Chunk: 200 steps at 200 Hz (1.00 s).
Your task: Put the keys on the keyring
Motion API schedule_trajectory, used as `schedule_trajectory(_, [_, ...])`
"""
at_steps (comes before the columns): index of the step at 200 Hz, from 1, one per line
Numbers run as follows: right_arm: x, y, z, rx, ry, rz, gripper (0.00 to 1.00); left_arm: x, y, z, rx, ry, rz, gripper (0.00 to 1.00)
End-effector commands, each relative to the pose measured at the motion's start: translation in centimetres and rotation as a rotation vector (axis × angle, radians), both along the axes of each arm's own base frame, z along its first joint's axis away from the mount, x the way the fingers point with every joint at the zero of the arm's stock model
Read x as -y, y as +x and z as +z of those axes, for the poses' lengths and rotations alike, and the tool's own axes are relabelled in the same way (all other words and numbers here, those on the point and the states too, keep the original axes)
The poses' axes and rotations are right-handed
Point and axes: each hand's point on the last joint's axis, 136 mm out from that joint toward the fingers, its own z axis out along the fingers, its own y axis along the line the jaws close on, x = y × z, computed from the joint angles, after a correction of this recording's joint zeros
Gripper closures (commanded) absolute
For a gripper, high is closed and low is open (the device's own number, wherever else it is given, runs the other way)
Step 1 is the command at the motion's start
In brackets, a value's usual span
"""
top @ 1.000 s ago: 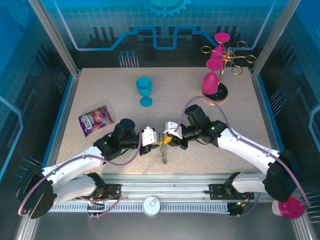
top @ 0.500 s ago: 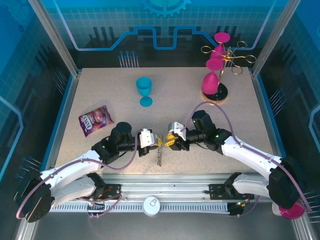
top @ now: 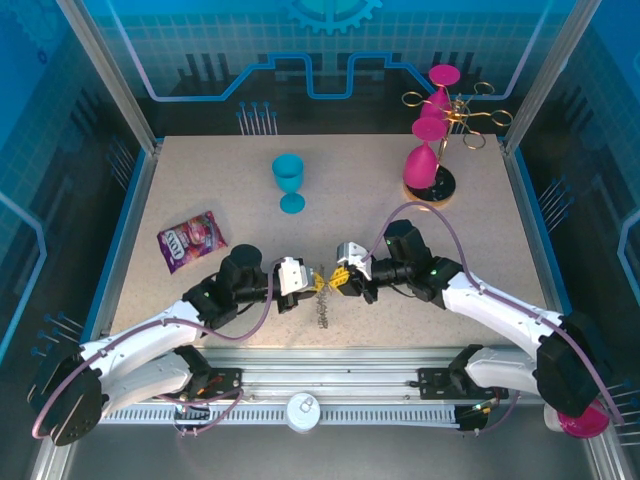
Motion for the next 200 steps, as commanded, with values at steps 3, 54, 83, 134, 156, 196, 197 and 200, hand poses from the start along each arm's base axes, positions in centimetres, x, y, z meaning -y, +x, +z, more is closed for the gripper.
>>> schedule_trajectory(3, [-0.2,0.1,-0.4,-0.035,0.003,0.014,0.91,0.5,-0.7,2.2,0.043,-0.080,-0.044,1.00])
schedule_trajectory(54, [-1.1,0.5,-0.1,-0.045,0.025,0.029,0.90,0.6,-0.9,2.5,0.042,-0.096,-0.053,1.00])
schedule_trajectory(83, [-1.2,0.6,0.1,-0.042,0.042,0.019,0.82,0.6,-0.9,2.6,0.045,-0.102,-0.055,1.00])
schedule_trajectory(134, [-0.1,1.1,1.4,0.037,0.095,-0.034,0.70,0.5,-0.9,2.5,0.045,-0.099,-0.051,1.00])
schedule_trajectory(156, [0.4,0.2,1.6,0.103,0.111,-0.002,0.68,0.6,-0.9,2.5,0.046,-0.100,-0.052,1.00])
schedule_trajectory(196, [0.1,-0.3,2.2,0.108,0.144,0.042,0.68,0.6,-1.0,2.6,0.046,-0.101,-0.054,1.00])
schedule_trajectory(197, [0.1,-0.3,2.2,0.108,0.145,0.043,0.68,0.6,-1.0,2.5,0.046,-0.102,-0.054,1.00])
schedule_trajectory(200, [0.0,-0.3,2.2,0.106,0.147,0.046,0.68,0.6,-0.9,2.5,0.045,-0.101,-0.053,1.00])
